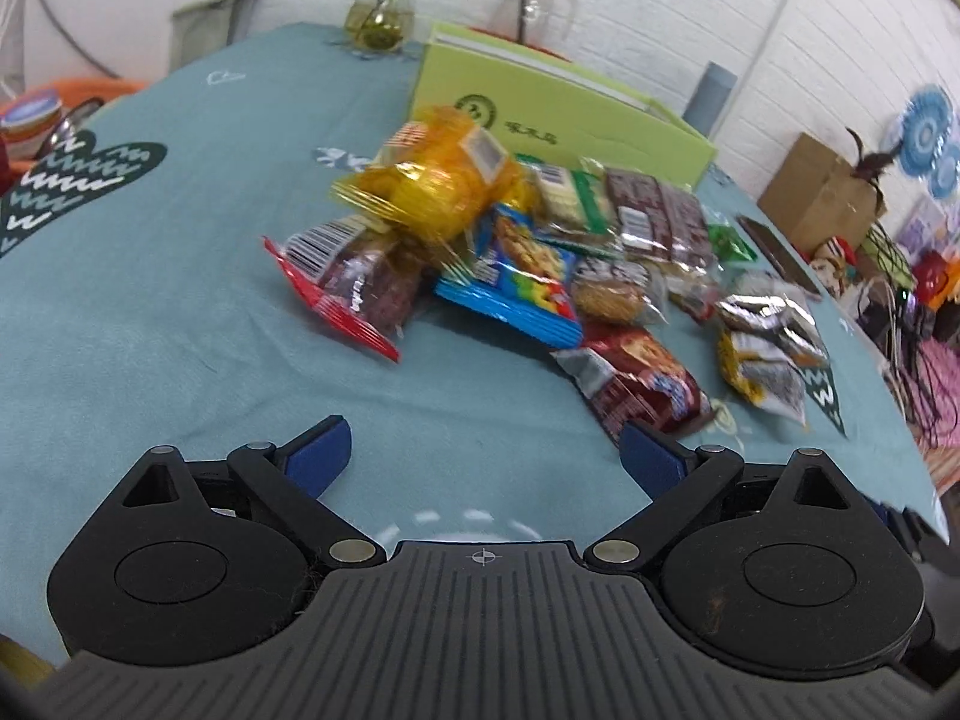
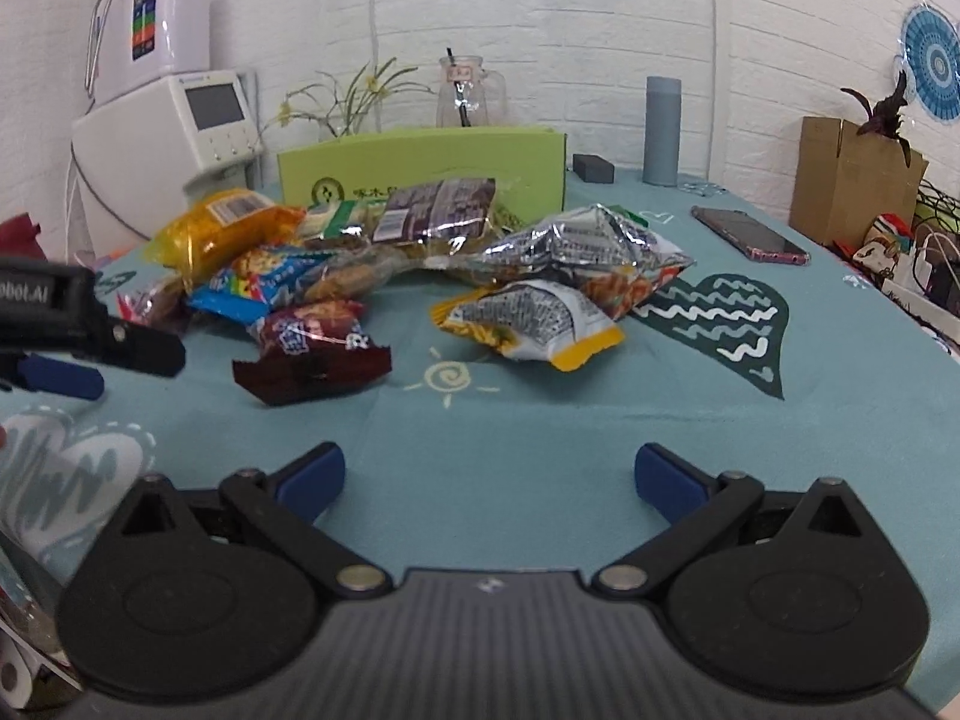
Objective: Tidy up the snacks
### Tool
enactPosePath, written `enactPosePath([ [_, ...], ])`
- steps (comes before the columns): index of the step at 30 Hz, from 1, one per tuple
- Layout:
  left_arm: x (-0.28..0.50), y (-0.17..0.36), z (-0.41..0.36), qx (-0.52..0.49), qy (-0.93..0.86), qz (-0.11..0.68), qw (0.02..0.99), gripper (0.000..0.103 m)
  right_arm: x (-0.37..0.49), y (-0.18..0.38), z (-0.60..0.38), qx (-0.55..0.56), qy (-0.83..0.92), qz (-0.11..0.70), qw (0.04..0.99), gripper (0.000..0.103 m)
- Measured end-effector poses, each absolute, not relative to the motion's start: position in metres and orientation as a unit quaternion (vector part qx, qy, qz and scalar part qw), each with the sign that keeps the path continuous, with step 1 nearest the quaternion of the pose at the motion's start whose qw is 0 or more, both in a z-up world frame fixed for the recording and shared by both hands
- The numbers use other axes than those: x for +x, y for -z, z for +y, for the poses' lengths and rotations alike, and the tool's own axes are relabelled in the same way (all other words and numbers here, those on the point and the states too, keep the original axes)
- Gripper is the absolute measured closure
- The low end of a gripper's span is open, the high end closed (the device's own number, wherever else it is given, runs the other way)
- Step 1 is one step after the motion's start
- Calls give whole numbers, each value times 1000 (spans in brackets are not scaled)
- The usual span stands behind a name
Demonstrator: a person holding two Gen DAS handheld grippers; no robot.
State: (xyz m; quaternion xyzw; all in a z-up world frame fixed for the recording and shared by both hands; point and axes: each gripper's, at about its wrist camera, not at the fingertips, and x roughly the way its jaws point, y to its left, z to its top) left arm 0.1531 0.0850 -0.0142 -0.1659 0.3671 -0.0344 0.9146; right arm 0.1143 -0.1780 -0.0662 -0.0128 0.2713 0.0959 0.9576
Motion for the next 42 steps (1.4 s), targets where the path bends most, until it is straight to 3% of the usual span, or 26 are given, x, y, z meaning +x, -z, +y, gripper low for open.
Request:
enactPosePath([
  [6, 173, -5, 121, -167, 8, 347, 923, 20, 121, 58, -184, -28, -112, 294, 949, 0],
  [11, 194, -14, 122, -220, 109, 397, 885, 13, 140, 28, -164, -25, -190, 273, 943, 0],
  [16, 207, -7, 89, -233, 171, 436, 852, 13, 172, 31, -133, -60, -254, 286, 922, 1],
  [30, 231, 6, 62, -222, 176, 468, 837, 31, 190, 43, -112, -110, -303, 305, 896, 3],
  [31, 231, 6, 61, -221, 175, 467, 838, 31, 190, 44, -114, -109, -301, 307, 896, 8],
  [33, 231, 6, 59, -219, 175, 464, 840, 31, 188, 42, -119, -93, -294, 306, 901, 37],
  [34, 230, 6, 58, -217, 176, 461, 842, 34, 187, 41, -121, -91, -294, 308, 900, 37],
  [36, 231, 10, 56, -215, 189, 462, 839, 64, 182, 41, -119, -99, -286, 307, 902, 37],
  [39, 227, 11, 53, -201, 185, 460, 845, 81, 169, 42, -114, -104, -284, 302, 904, 38],
  [42, 215, 14, 56, -209, 200, 459, 840, 86, 155, 41, -111, -111, -276, 297, 907, 39],
])
